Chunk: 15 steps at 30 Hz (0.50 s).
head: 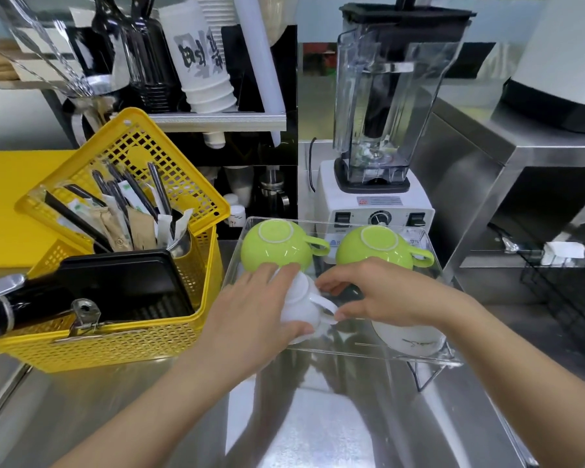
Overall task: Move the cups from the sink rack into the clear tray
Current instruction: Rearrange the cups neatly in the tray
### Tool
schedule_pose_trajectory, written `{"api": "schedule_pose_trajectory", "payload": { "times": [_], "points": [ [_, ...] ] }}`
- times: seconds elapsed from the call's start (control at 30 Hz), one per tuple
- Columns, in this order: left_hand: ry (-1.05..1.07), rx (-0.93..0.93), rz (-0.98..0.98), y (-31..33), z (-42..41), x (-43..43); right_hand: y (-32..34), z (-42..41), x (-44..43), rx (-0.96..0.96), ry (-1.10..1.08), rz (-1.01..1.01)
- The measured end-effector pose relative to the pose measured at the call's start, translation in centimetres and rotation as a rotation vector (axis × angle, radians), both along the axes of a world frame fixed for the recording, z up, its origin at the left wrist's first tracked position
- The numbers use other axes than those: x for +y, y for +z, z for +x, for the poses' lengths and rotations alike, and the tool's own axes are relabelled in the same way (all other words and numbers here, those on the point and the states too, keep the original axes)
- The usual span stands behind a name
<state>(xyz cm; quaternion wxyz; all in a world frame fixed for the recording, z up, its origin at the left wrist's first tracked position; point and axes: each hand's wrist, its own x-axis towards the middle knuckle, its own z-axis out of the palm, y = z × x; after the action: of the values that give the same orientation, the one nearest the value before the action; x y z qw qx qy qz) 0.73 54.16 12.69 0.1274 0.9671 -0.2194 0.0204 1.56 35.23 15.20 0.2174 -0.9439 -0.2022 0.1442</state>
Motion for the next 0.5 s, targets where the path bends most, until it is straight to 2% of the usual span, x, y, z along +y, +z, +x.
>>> {"api": "schedule_pose_trajectory", "payload": {
  "times": [0.2, 0.37, 0.5],
  "points": [
    [0.111, -0.095, 0.101, -0.1, -0.1, -0.6, -0.4, 0.4, -0.1, -0.021, 0.001, 0.044],
    [0.108, -0.151, 0.174, 0.1, -0.2, -0.6, -0.2, 0.1, -0.4, -0.088, -0.001, 0.023],
    [-0.005, -0.253, 0.061, -0.2, -0.4, -1.0, 0.5, -0.2, -2.3, -0.112, -0.086, 0.031]
  ]
}}
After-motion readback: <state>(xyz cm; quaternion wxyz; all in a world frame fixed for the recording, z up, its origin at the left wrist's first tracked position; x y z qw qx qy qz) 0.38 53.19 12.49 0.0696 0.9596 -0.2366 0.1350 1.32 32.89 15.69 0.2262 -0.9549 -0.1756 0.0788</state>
